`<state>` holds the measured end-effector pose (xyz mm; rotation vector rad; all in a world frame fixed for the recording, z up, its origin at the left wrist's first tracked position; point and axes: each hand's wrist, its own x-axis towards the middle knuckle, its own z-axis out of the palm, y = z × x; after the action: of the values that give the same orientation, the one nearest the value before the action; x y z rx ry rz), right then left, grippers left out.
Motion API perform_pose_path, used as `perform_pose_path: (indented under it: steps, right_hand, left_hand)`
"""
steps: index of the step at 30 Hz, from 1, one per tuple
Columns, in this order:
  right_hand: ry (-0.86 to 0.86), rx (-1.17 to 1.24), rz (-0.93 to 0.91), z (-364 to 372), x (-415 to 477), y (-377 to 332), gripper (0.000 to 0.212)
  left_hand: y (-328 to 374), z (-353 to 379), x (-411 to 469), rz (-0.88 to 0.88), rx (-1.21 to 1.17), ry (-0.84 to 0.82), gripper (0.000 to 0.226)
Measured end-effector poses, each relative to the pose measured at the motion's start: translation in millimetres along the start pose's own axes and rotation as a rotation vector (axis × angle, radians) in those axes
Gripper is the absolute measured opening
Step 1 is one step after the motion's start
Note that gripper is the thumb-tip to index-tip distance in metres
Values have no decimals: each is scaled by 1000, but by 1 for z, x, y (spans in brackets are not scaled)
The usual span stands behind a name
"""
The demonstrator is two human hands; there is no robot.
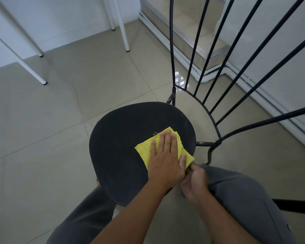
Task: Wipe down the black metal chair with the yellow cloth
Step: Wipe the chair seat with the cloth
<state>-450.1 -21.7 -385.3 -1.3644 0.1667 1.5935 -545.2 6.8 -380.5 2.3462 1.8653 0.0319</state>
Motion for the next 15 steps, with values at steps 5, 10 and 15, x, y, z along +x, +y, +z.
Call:
perform_pose_path:
  steps: [5, 10, 15]
  right_hand:
    - [134, -350, -151, 3, 0, -13, 29]
    - [300, -864, -410, -3, -10, -36, 26]
    - [290, -1335, -908, 11, -28, -64, 31]
  left_hand:
    - [-1, 0, 17, -38, -21, 8, 75]
    - [-8, 0, 28, -94, -58, 29, 79]
    - [-19, -7, 36, -124, -117, 6, 81]
